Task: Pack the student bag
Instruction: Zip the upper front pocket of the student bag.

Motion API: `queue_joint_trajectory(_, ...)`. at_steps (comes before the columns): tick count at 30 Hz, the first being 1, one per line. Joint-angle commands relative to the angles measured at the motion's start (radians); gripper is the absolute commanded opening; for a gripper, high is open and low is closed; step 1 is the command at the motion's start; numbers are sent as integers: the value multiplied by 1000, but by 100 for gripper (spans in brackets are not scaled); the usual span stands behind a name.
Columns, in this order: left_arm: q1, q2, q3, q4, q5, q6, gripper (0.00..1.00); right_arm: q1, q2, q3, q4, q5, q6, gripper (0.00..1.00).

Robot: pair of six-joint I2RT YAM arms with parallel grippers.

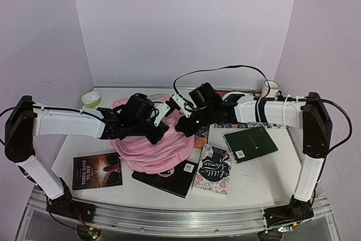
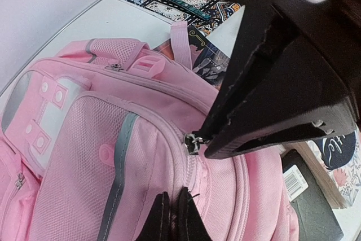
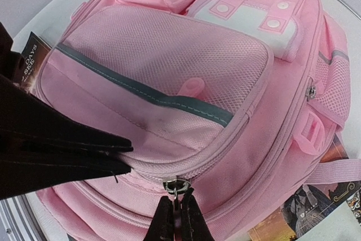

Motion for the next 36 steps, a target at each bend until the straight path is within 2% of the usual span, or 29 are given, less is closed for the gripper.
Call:
queue_joint_trajectory(1, 1, -53, -50, 68, -48, 47, 12, 5, -72, 31, -12, -37, -14, 0)
queue_joint_trajectory(5, -2, -72, -94, 129, -60, 84, 26, 6, -69, 35, -14, -64, -4, 0)
queue_joint_trajectory(7, -6, -78, -111, 149, -62, 100, 30, 6, -67, 34, -14, -69, -1, 0)
queue_joint_trajectory(11, -10, -51, -109, 163, -75, 131, 31, 6, -63, 41, -15, -91, 6, 0)
queue_joint_trajectory(13, -16, -34, -105, 169, -86, 139, 27, 6, -61, 46, -17, -101, 7, 0)
queue_joint_trajectory(16, -28, -28, -104, 179, -88, 153, 14, 5, -54, 48, -21, -75, -2, 0)
queue_joint_trajectory(20, -33, -49, -125, 184, -95, 170, 1, -17, -41, 51, -29, -47, -12, 0)
queue_joint_trajectory(27, -34, -151, -207, 189, -73, 216, 0, -134, -11, 72, -55, -44, -34, 0)
queue_joint_trajectory(36, -63, -234, -248, 207, -6, 311, 0, -223, 130, 250, -136, -75, -132, 0)
